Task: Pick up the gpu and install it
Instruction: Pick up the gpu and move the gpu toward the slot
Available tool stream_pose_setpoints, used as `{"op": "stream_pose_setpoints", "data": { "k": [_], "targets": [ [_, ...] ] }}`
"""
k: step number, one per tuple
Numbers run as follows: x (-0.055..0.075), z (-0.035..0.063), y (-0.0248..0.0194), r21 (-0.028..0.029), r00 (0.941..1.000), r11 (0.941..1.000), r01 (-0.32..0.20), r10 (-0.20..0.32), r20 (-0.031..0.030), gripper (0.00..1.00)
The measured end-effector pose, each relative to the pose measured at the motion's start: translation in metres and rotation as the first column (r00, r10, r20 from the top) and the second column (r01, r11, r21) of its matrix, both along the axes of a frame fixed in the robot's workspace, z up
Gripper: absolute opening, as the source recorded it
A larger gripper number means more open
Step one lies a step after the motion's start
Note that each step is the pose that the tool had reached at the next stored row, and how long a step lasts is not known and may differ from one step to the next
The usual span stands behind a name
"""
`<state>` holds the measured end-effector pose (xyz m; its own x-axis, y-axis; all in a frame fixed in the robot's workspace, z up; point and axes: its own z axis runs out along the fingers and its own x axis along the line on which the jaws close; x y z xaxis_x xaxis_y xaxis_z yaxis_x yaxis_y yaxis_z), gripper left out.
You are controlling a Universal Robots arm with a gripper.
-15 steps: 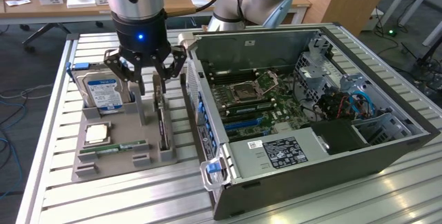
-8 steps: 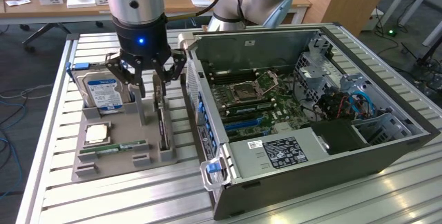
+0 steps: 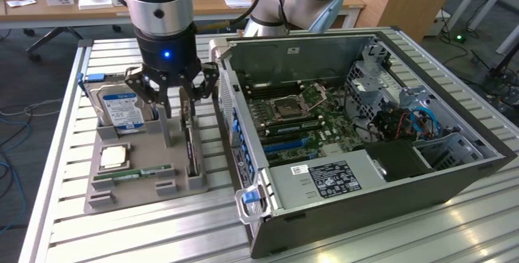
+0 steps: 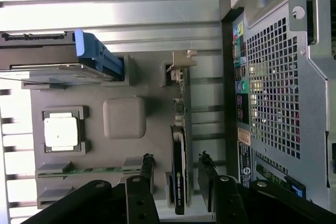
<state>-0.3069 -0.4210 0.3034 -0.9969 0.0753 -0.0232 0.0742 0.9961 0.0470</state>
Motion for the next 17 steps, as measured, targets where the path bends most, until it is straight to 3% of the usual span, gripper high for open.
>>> {"op": "stream_pose_setpoints", "data": {
  "k": [17],
  "targets": [
    [0.000, -0.0133, 0.0000, -0.0003, 1.0000, 1.0000, 0.000, 0.000, -0.0002, 0.47]
  ]
}}
